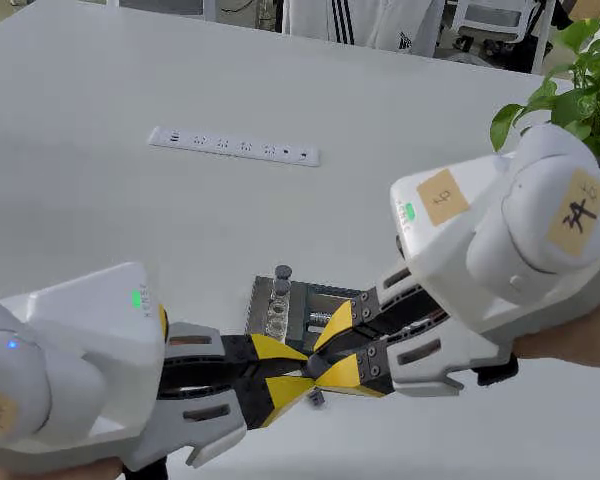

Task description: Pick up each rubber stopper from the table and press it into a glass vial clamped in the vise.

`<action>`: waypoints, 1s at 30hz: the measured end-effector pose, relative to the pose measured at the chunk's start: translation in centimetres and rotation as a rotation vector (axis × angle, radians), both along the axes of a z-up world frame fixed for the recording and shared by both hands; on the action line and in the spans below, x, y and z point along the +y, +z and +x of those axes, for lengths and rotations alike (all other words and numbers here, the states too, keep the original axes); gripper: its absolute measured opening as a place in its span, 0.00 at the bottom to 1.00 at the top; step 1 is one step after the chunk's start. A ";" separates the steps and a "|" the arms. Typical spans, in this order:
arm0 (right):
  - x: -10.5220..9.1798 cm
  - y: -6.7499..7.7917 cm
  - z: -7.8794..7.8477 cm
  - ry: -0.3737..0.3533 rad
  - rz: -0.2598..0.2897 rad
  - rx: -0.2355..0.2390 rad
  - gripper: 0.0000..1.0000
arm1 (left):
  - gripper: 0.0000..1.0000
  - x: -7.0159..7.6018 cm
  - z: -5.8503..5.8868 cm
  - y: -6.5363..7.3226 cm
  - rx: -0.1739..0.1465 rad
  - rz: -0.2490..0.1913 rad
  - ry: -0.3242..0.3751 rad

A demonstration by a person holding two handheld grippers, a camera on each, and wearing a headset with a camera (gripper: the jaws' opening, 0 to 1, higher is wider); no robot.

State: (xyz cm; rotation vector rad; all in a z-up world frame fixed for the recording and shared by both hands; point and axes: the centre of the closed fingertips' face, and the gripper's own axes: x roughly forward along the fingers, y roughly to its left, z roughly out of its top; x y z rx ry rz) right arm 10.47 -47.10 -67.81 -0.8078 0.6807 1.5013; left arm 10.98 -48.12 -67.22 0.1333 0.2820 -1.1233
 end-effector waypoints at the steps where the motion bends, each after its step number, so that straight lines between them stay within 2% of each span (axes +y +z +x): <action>1: 0.0 0.0 0.1 -0.001 0.000 0.001 0.07 | 0.03 0.0 0.0 0.0 0.000 0.000 0.001; 9: 0.0 0.2 0.3 -0.016 0.006 -0.001 0.08 | 0.03 0.1 0.3 0.1 -0.001 -0.010 0.012; 16: 0.1 0.2 0.3 -0.016 0.007 -0.003 0.07 | 0.03 0.2 0.4 0.1 0.011 -0.031 0.020; 17: 0.1 0.3 0.4 -0.018 0.009 -0.008 0.07 | 0.03 0.2 0.4 0.1 0.005 -0.030 0.023; 19: 0.1 0.1 0.2 -0.003 -0.002 -0.011 0.06 | 0.03 0.2 0.3 0.0 0.015 -0.029 0.015; 21: 0.2 -0.1 0.2 -0.001 -0.010 -0.013 0.06 | 0.03 0.2 0.3 -0.1 -0.003 -0.016 0.014; 23: 0.2 -0.3 0.2 0.001 -0.017 -0.008 0.06 | 0.04 0.1 0.2 -0.2 0.009 -0.018 0.014; 30: 0.3 -0.9 0.4 0.011 -0.040 -0.004 0.06 | 0.05 0.2 0.4 -0.8 0.016 -0.014 0.017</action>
